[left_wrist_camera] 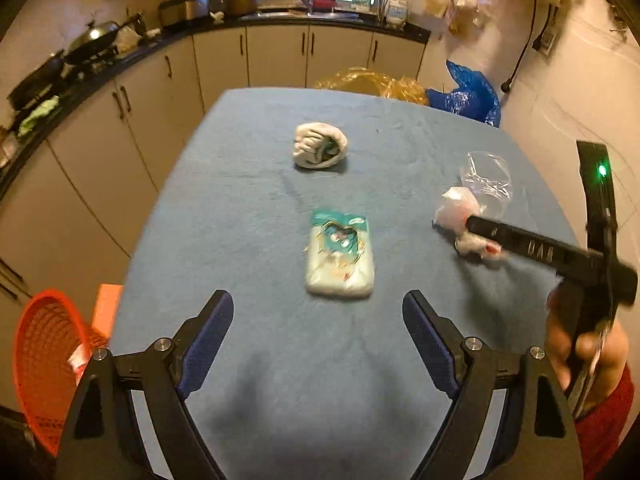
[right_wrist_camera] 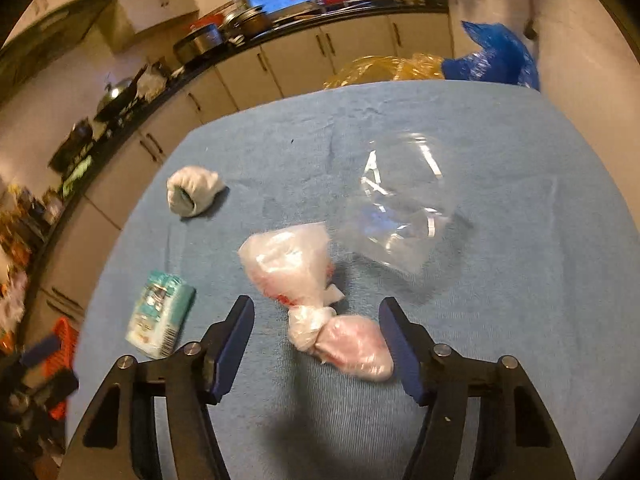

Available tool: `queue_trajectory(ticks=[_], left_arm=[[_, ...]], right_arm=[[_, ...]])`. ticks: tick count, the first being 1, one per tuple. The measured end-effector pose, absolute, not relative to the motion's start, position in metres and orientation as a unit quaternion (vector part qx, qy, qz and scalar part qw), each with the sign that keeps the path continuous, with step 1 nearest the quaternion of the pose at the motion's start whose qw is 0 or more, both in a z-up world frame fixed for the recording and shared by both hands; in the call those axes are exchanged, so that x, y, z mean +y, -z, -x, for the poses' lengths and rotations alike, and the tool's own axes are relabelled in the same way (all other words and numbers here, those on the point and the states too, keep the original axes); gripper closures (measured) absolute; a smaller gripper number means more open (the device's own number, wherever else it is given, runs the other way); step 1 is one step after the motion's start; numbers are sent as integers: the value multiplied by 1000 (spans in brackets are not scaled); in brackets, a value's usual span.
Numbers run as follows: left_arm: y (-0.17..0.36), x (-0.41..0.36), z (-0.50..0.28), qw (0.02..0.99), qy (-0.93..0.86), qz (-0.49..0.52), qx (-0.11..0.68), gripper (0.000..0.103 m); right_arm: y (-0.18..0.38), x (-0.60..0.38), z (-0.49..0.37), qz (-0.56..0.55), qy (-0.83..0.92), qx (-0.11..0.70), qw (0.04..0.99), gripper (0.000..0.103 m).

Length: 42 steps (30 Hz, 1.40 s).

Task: Collect trash
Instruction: 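Move both tools back over the table toward the wipes pack and pink bags, then grasp the green wet-wipes pack with the left gripper while the right grasps the tied pink bags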

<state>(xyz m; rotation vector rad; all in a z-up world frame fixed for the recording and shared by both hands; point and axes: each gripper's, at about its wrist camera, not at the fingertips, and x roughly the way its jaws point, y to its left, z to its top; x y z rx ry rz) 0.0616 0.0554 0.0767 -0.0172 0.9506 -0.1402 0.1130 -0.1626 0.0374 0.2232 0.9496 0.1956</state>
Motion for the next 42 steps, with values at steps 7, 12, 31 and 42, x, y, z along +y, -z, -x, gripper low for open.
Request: queue_trajectory(ticks=[7,12,31,42], left_arm=[[-45,30,-106,880,44,-14,473,17],[-30,20,-122,879,19,-43,474,17],[-4,27,-132,889,15,-20,456,29],[-5,32,-130,900,15,-12,436,56]], right_arm=[[-22,-150,-113,-76,-101,459,879,63],[-28,-152,-104,-73,-92,443,889,64],[-28,-151,-102,-86,-110,445,885,63],[-26,-147,-103,-88,-112,451,881,63]])
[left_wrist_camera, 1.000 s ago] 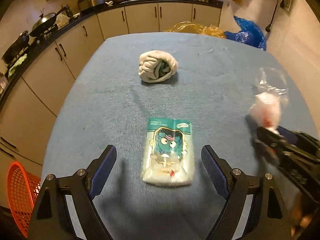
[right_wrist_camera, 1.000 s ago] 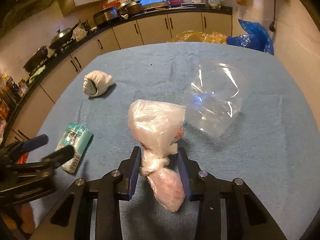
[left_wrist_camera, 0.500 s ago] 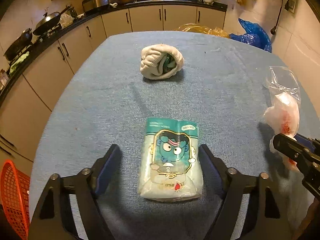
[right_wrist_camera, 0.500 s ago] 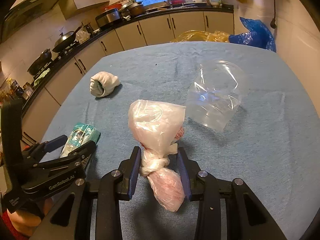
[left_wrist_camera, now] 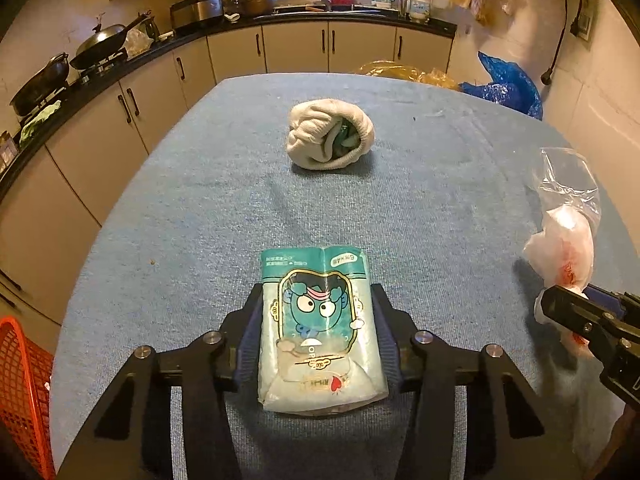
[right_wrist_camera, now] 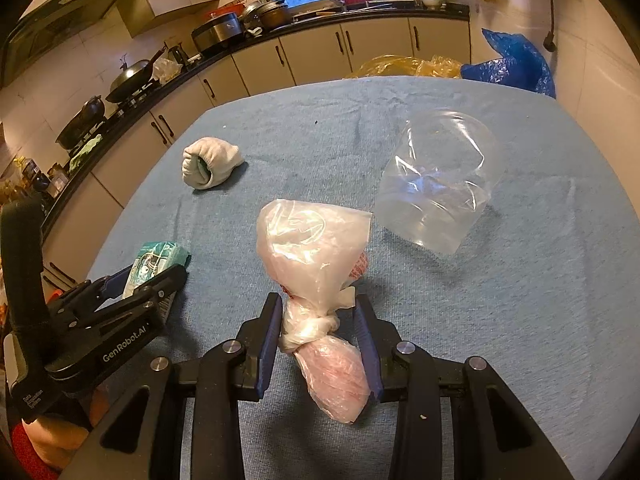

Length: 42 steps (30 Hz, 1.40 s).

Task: Collect trash
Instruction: 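Grasp the green wet-wipes pack with the left gripper while the right grasps the tied pink bags, then lift the wipes pack and pink bags and carry them toward the red basket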

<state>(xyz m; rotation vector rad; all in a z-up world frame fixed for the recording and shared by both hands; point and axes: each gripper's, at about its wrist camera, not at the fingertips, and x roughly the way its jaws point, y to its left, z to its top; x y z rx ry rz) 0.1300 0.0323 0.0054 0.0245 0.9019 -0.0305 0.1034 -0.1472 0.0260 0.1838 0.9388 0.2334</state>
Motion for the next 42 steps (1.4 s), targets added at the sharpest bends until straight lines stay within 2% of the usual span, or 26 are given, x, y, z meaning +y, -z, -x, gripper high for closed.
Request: queue_trajectory(ticks=[5,29,42], left_arm=[[-11,40,-127,905,18,8,424,65],[-54,33,-87,929,23,-5,369,65],[-87,86,-23,940,-17,7,341,65]], right_arm=[[-27,-147,-102,-89,-111,447,883,63],[-35,-146,-95,-106,-127,437,884,63],[-63,-87,-58,-100,-197,427,877,63]])
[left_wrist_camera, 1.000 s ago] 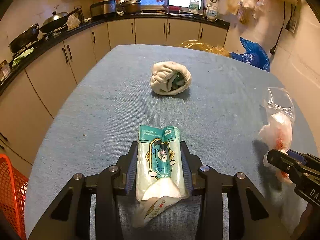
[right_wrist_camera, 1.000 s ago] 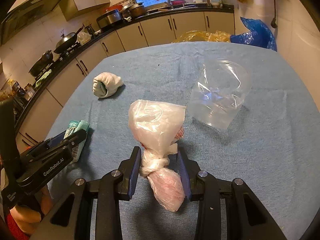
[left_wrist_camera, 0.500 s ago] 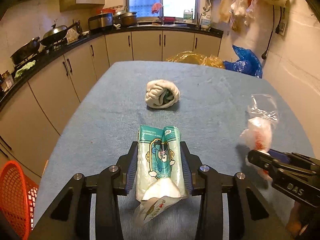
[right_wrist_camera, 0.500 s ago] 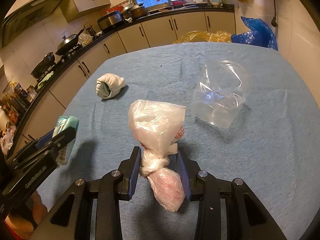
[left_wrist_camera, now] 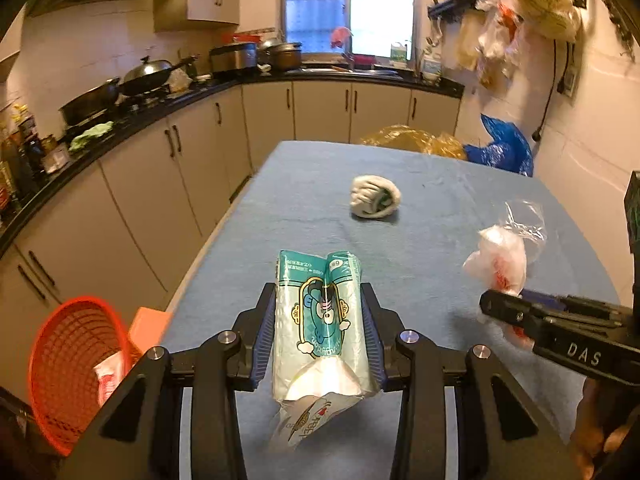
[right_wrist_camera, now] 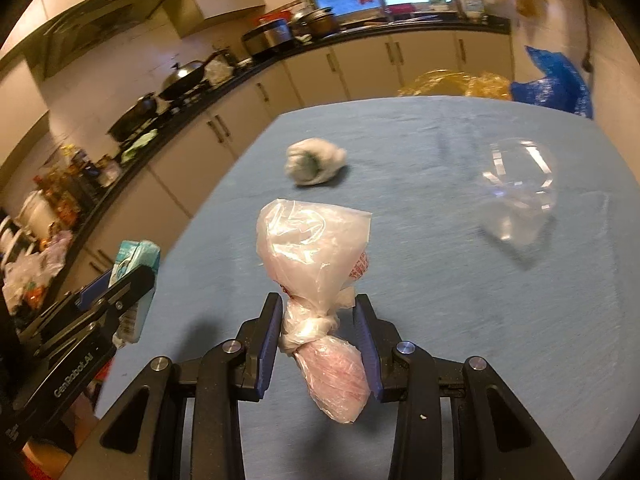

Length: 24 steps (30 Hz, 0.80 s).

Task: Collect trash
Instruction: 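Lift the wipes pack and pink bags and carry them toward the red basket, then open both grippers over the basket to drop the wipes and bags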

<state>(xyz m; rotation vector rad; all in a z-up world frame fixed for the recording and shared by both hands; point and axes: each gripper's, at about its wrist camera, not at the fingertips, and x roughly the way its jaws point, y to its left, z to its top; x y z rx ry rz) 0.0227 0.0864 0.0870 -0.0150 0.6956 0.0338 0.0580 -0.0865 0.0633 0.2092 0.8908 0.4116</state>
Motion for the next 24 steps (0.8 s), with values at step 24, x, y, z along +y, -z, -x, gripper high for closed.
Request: queue_trajectory(ticks=[24], left_arm=[[-78,324,85,919,-181,103,335,64]], right_arm=[[-81,137,-20,-25,-363,468,805,63]])
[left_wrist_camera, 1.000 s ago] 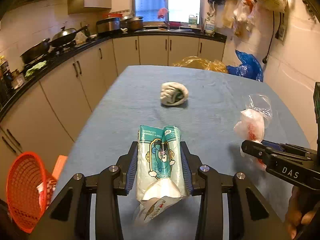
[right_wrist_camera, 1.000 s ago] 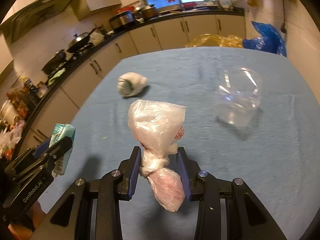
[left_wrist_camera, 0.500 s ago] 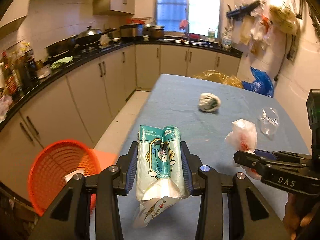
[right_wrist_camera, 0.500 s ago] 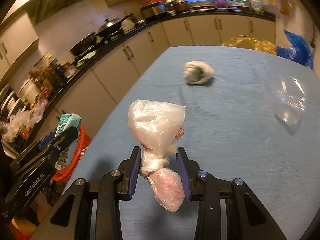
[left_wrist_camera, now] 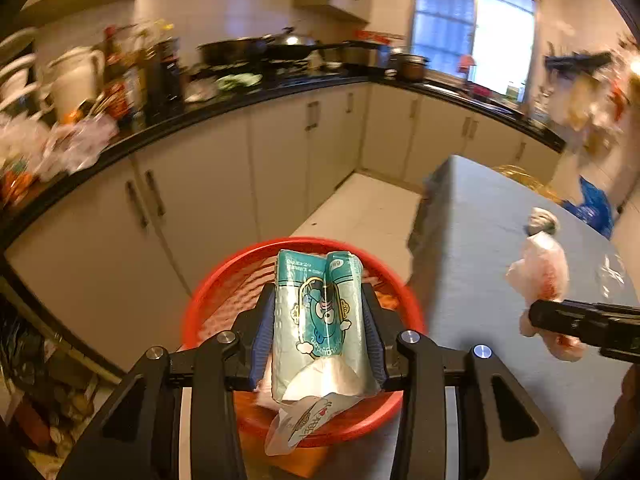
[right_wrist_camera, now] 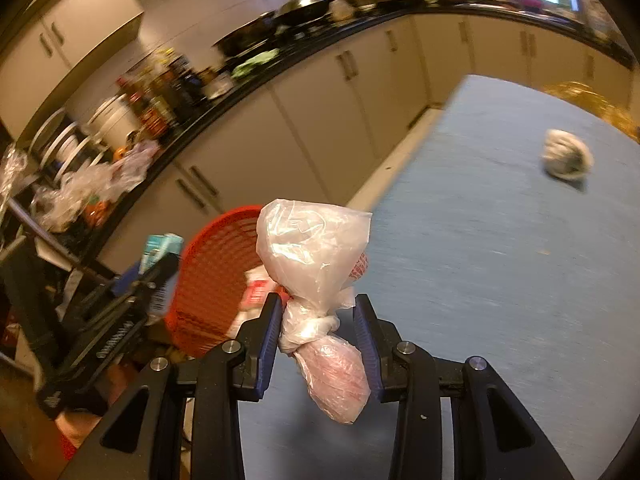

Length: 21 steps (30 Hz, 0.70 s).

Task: Collect trash
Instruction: 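Open both grippers over the basket to drop the wipes and bags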

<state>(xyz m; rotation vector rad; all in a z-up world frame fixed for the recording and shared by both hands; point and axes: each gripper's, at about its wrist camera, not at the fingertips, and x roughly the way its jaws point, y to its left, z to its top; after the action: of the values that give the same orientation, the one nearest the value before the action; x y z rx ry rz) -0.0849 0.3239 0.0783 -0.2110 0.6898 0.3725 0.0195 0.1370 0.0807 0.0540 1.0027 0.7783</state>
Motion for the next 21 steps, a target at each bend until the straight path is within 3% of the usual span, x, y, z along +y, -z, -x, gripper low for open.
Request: queue_trajectory(ticks=[12,17,21], left_arm=[[-53,370,91,910,-171,127,355,58],[-52,374,93,913,-160,143,348,37],[-52,371,92,912,-162,143,349,36]], right_arm=[[-68,233,-28,-23,-397,495,773,61],[-61,238,-34,-39,-406,500,764,45],[-65,230,-33,-42,-406,493,768,45]])
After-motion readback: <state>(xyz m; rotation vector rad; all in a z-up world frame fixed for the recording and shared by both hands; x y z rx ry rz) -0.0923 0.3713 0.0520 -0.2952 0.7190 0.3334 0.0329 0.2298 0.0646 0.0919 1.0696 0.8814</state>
